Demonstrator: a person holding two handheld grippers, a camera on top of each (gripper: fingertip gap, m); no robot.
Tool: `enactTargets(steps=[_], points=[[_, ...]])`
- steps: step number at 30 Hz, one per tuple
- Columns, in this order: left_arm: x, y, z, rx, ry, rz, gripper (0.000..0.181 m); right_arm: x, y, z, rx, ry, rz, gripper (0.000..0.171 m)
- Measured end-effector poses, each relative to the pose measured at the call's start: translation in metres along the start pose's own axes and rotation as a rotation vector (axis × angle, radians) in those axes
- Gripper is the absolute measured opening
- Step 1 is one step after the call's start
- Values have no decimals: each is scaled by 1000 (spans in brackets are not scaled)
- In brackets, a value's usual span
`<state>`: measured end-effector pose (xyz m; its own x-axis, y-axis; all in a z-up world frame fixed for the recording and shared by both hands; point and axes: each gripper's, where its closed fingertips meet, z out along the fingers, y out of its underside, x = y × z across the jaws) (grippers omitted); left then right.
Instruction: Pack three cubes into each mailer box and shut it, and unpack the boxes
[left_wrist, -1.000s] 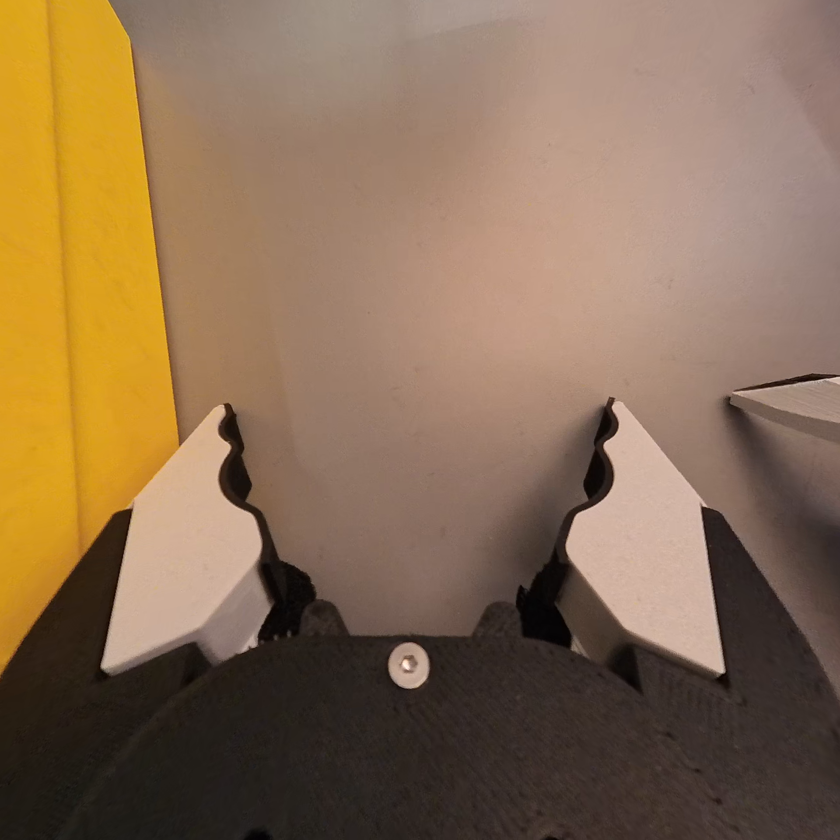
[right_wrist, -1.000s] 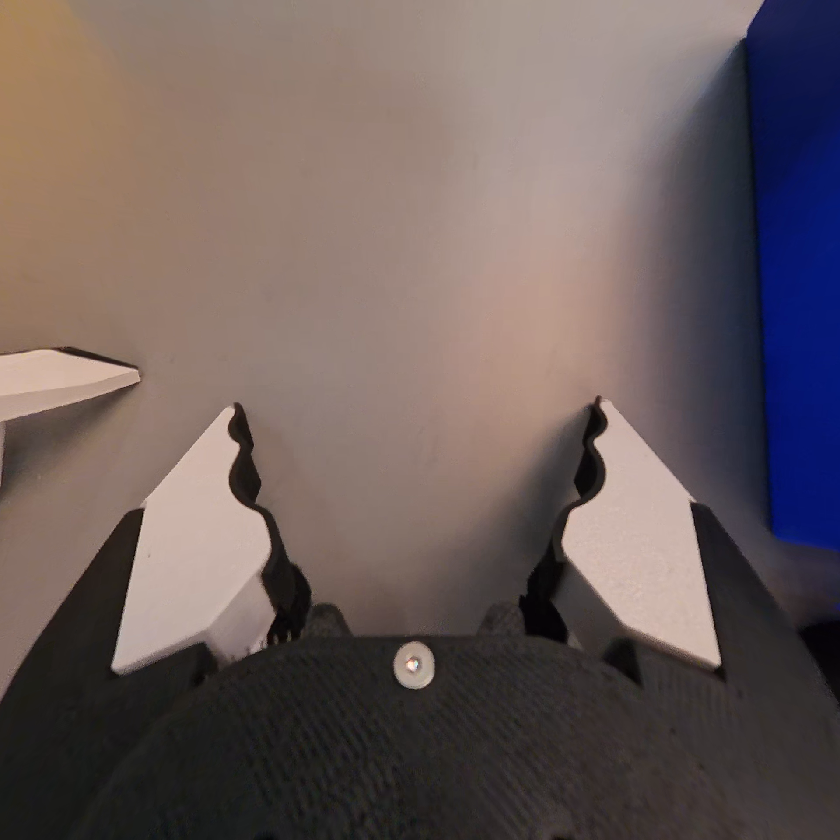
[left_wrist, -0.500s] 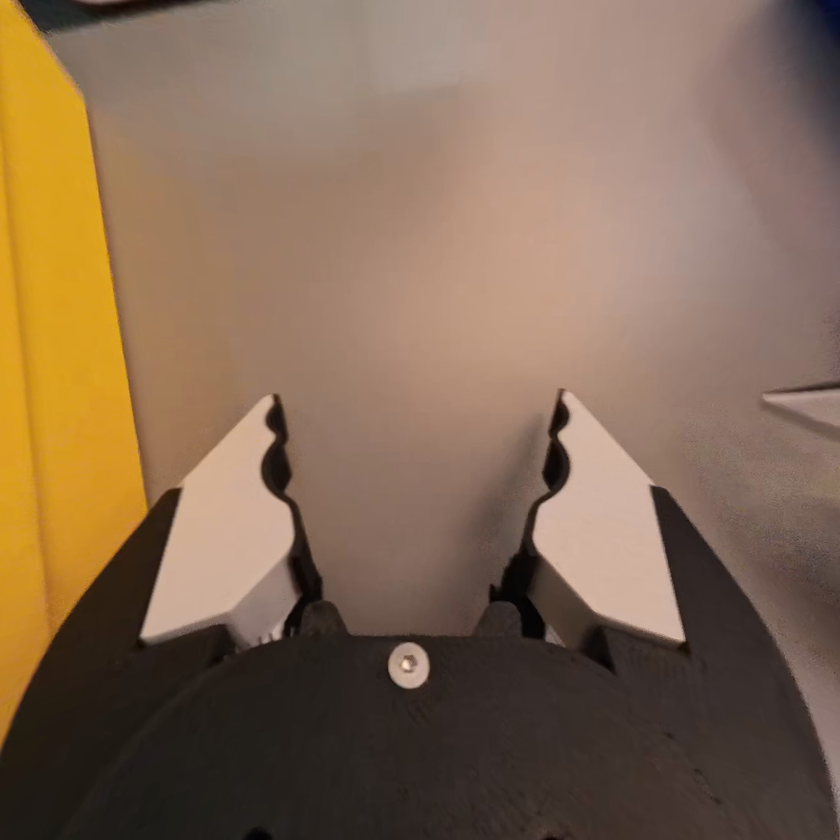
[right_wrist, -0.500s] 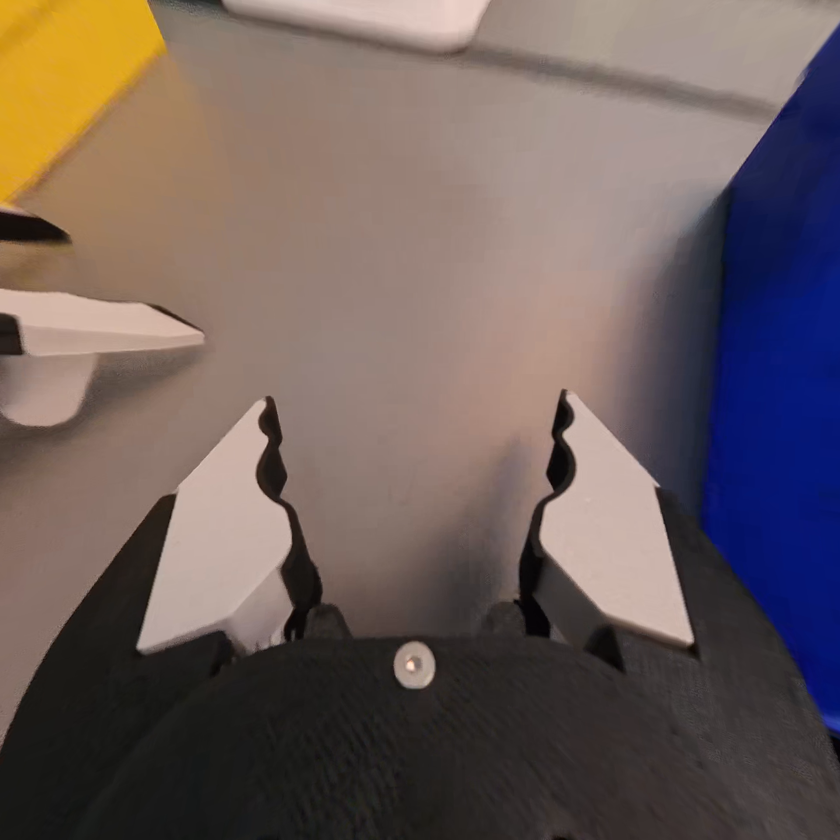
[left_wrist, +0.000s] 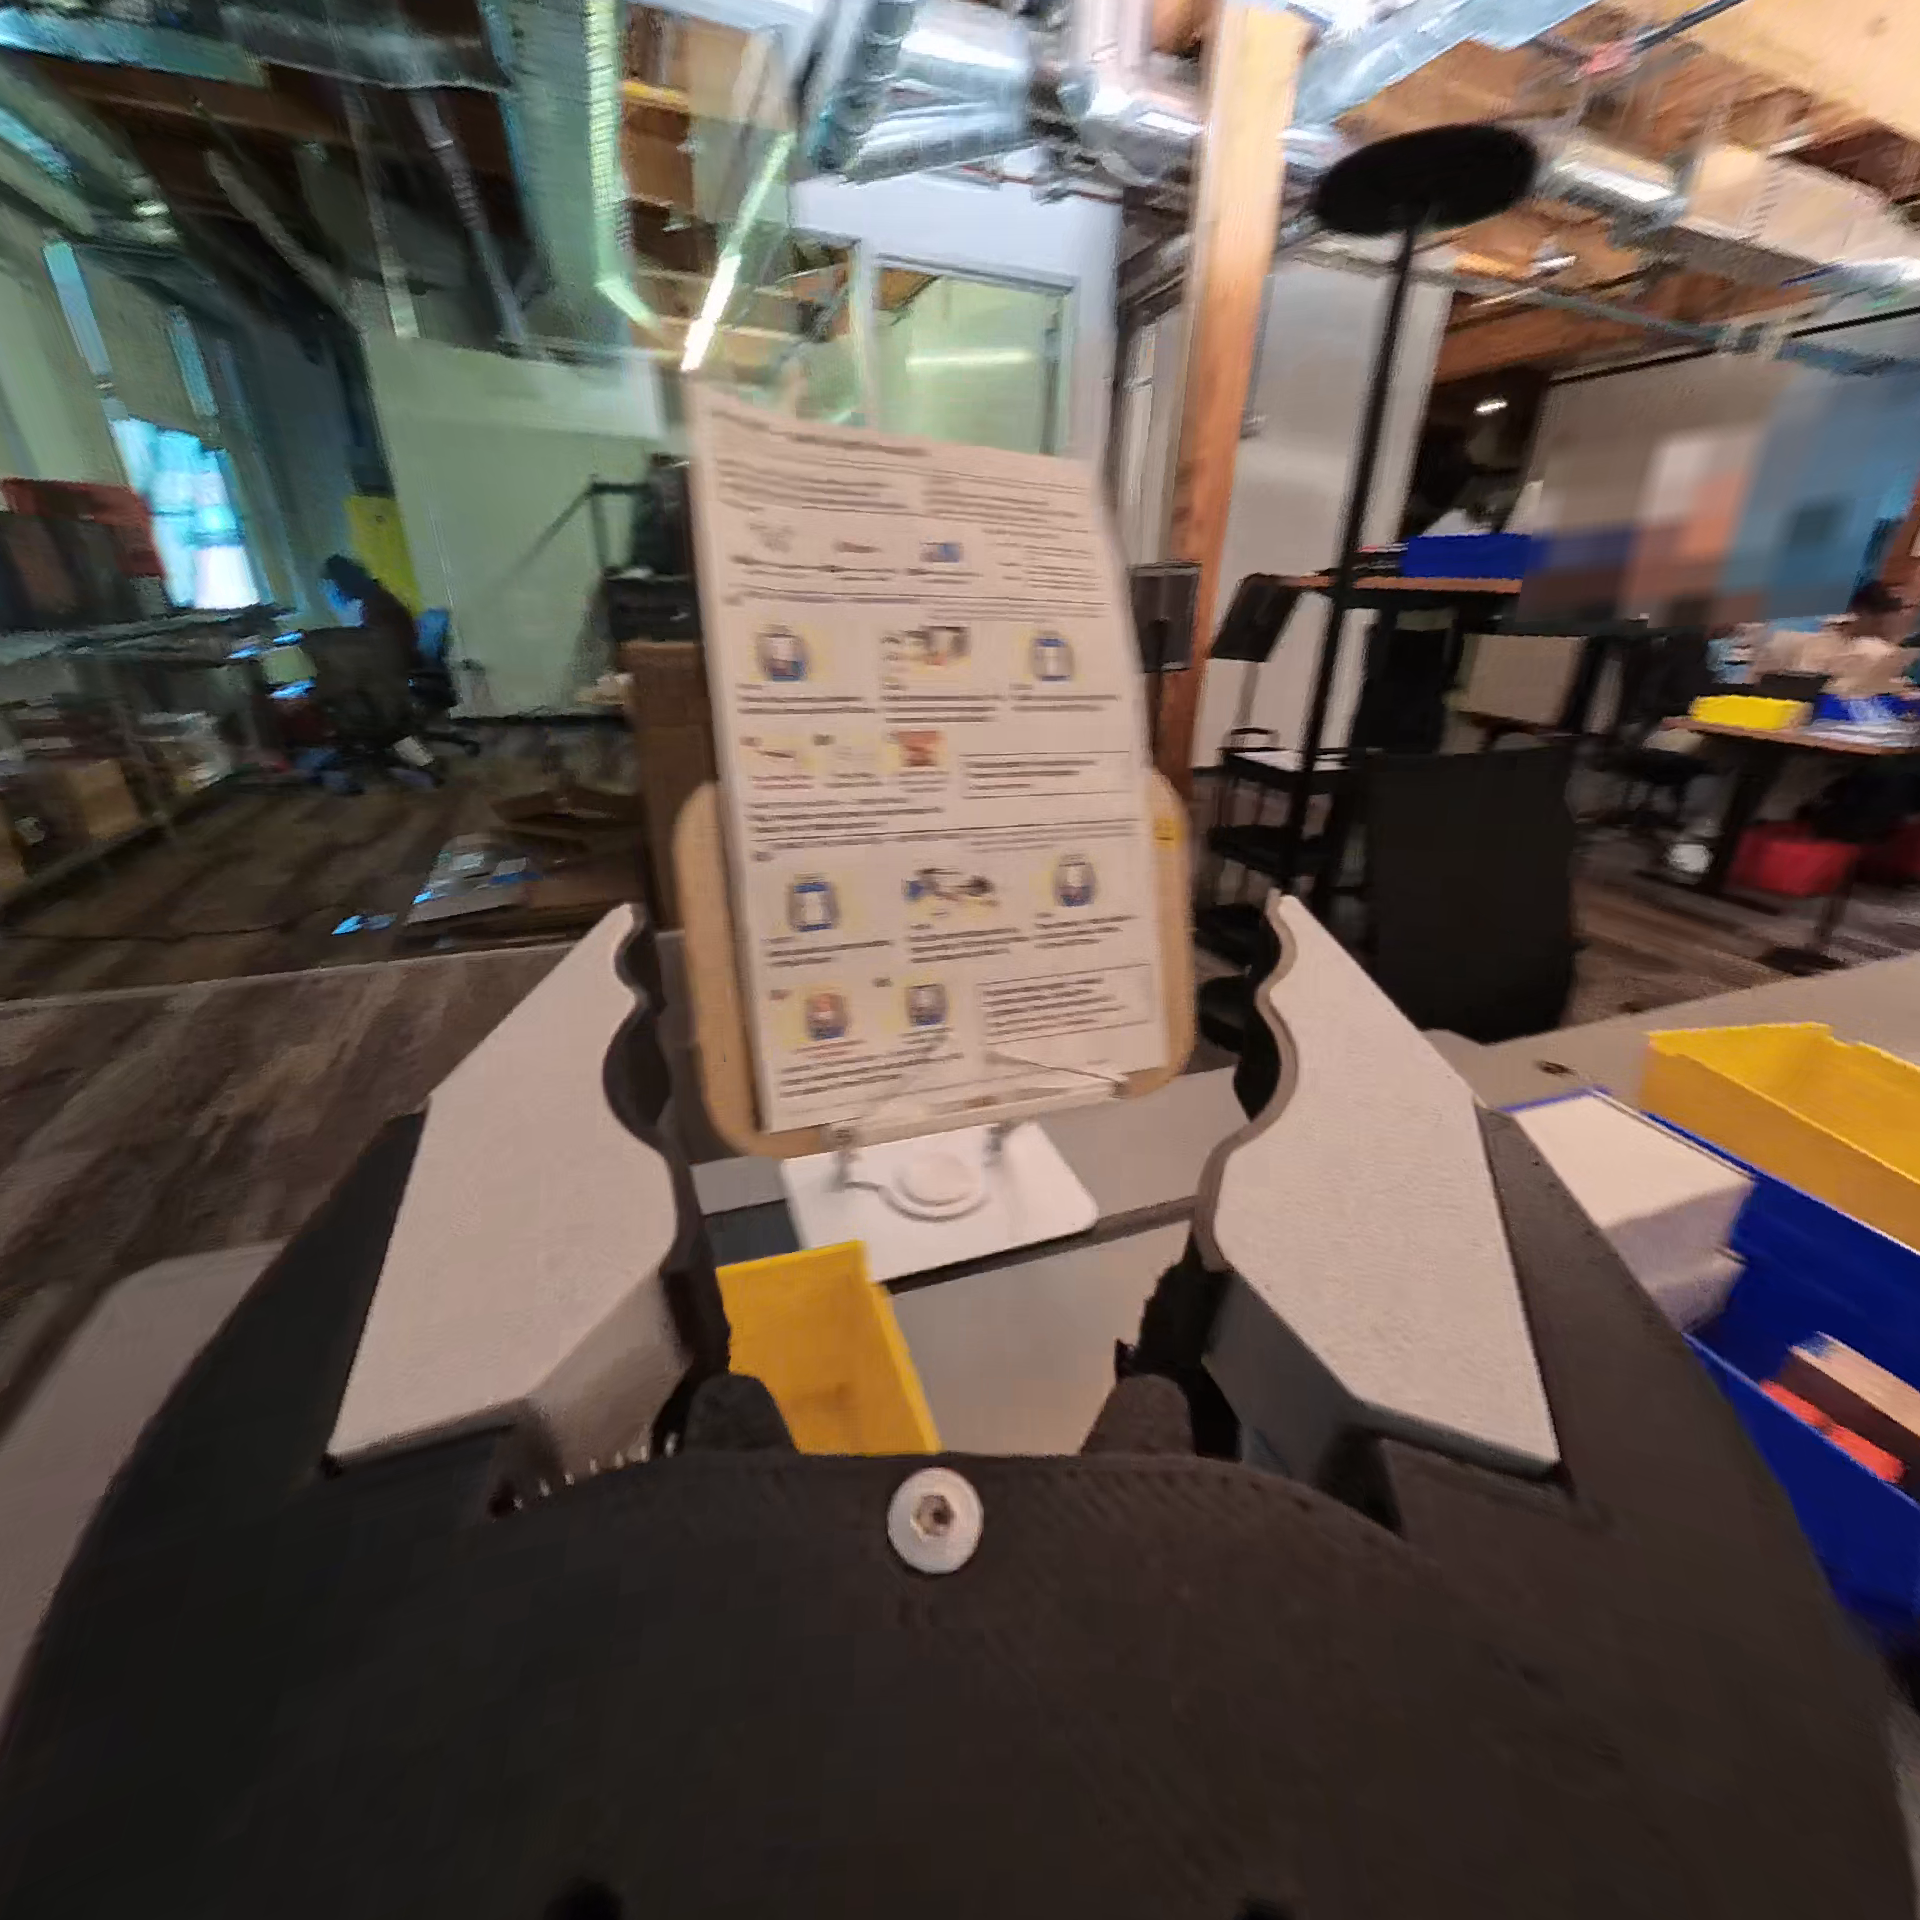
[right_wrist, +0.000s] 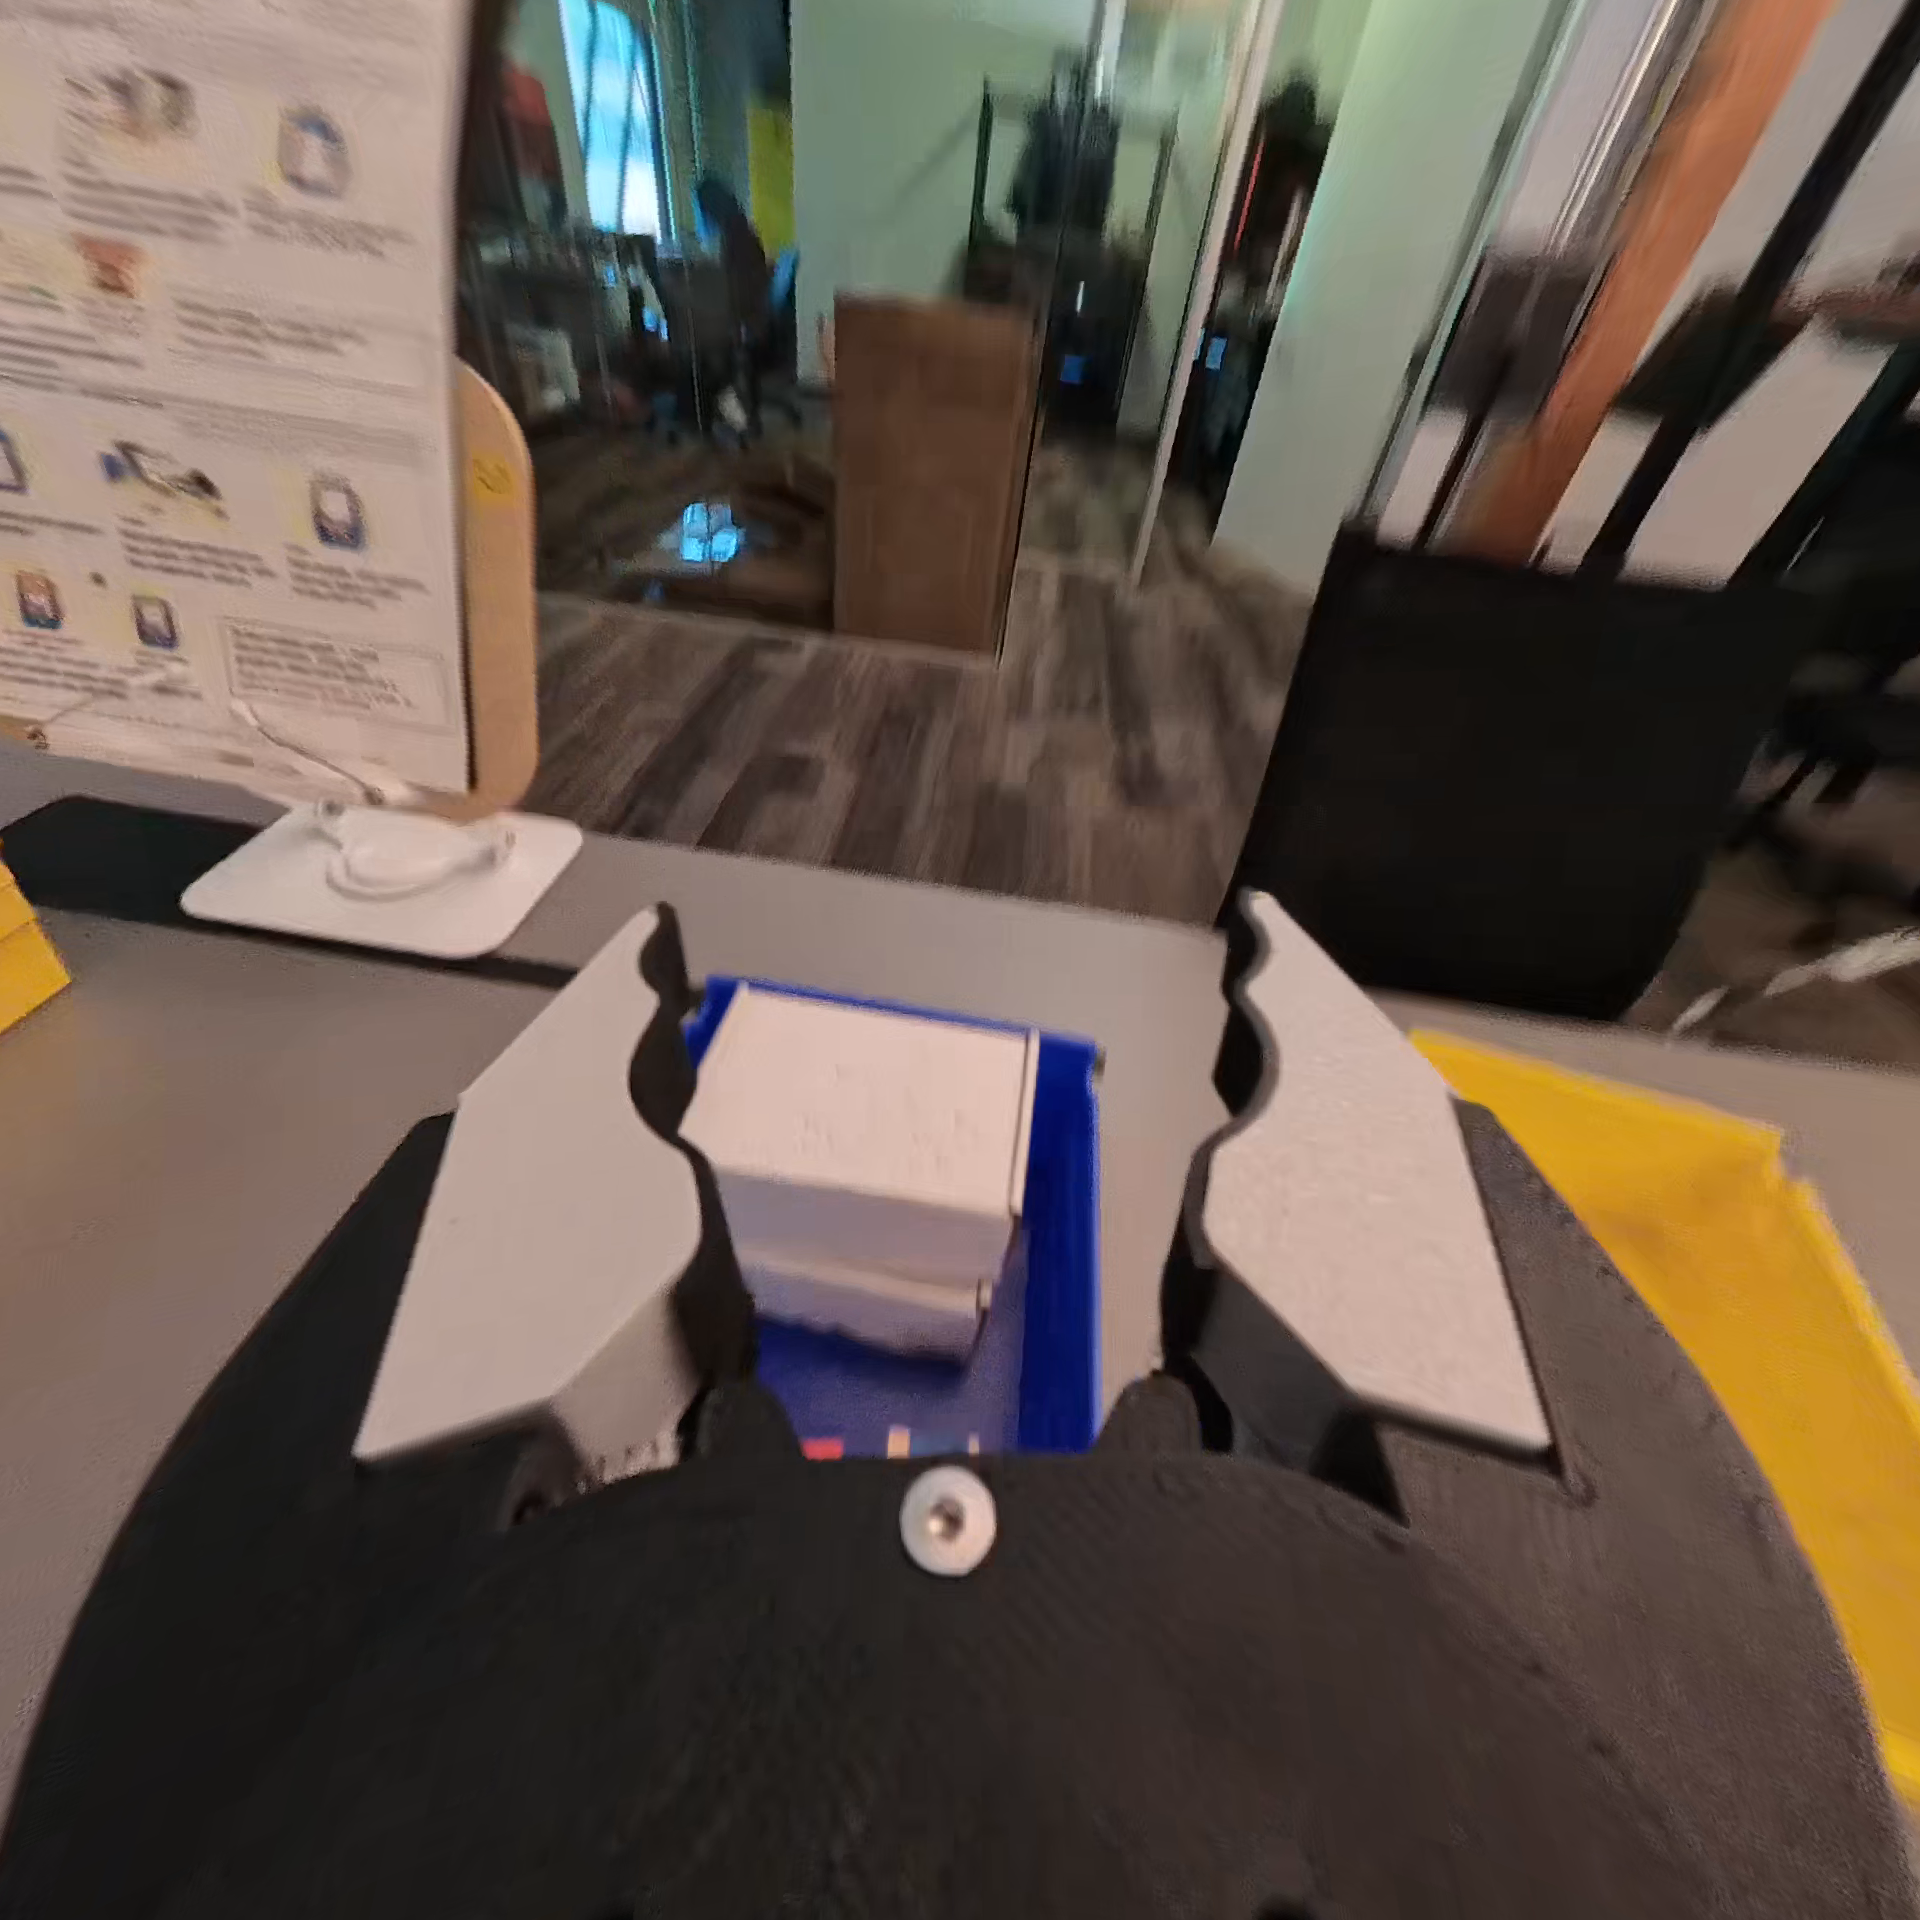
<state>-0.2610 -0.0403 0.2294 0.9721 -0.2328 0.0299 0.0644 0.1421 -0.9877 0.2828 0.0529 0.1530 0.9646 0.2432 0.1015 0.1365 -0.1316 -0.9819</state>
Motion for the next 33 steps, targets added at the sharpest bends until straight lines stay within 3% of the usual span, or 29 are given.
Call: enactTargets(steps=[2,5,7,9,13,17,20,24,26,29,33], points=[[-44,-2,-9,-34,-111,-27,109,21,39,8,-136,-87,120,92],[-93,37,-23,-103,-234,-75,104,37,97,27,-246,-141,263,82],[-123,73,-25,-153,-298,-47,102,44,133,45,-378,-130,228,82],[-157,107,-27,-326,-384,-84,99,54,167,53,-574,-52,177,82],[-188,155,-37,-530,-434,-129,92,45,206,60,-782,-31,164,80],[-202,201,-48,-726,-423,-191,86,50,233,49,-915,-14,214,67],[-208,234,-60,-847,-417,-265,80,50,245,45,-934,-52,314,43],[-211,267,-76,-967,-398,-330,78,47,271,37,-1032,-96,341,27],[-211,281,-80,-1007,-375,-361,75,35,274,40,-1039,-162,365,7],[-207,305,-89,-1102,-349,-410,68,36,277,41,-1066,-134,311,5],[-188,327,-87,-1170,-253,-541,44,36,278,42,-1085,-105,306,4]])
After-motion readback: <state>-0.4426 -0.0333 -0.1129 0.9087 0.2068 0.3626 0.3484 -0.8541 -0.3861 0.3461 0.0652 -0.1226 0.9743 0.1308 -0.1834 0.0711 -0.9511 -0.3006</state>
